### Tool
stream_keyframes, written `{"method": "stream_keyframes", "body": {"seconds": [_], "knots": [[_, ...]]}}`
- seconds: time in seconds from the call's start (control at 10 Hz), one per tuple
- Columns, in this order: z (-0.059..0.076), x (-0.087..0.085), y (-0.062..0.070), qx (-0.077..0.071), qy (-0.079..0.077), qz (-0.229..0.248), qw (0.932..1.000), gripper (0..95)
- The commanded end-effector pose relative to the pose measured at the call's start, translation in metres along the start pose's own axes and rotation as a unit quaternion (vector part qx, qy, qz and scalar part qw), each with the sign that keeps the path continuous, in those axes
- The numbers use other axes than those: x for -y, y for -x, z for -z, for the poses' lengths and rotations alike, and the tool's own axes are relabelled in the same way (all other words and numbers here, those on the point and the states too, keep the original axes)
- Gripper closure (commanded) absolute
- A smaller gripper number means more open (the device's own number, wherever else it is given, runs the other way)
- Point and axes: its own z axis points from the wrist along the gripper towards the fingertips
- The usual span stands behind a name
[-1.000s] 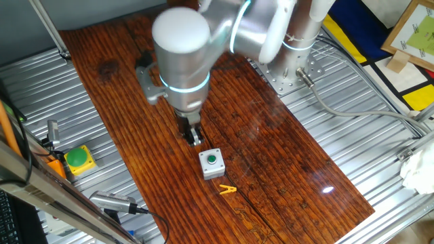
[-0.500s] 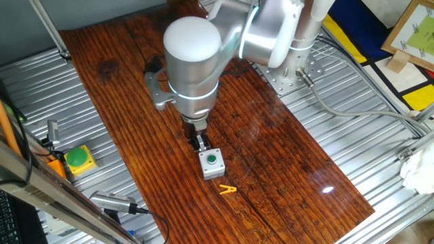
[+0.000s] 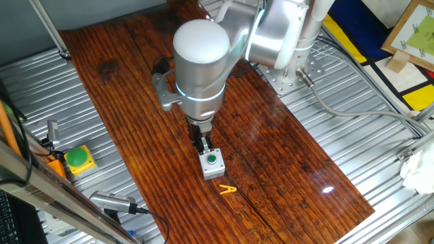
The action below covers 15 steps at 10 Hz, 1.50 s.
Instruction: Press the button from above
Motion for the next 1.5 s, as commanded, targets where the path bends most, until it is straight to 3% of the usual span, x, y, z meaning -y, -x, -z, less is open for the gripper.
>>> {"method": "stream_keyframes", "body": {"seconds": [0.1,0.5,1.5], "knots": [[0.000,-0.001,0.000,0.000,0.001,-0.001,1.0000,95.0],[-0.005,-0.005,-0.007,-0.001,0.017,-0.009,0.9998,95.0],[-0.017,-0.013,-0.023,0.010,0.021,-0.028,0.9993,95.0]]}}
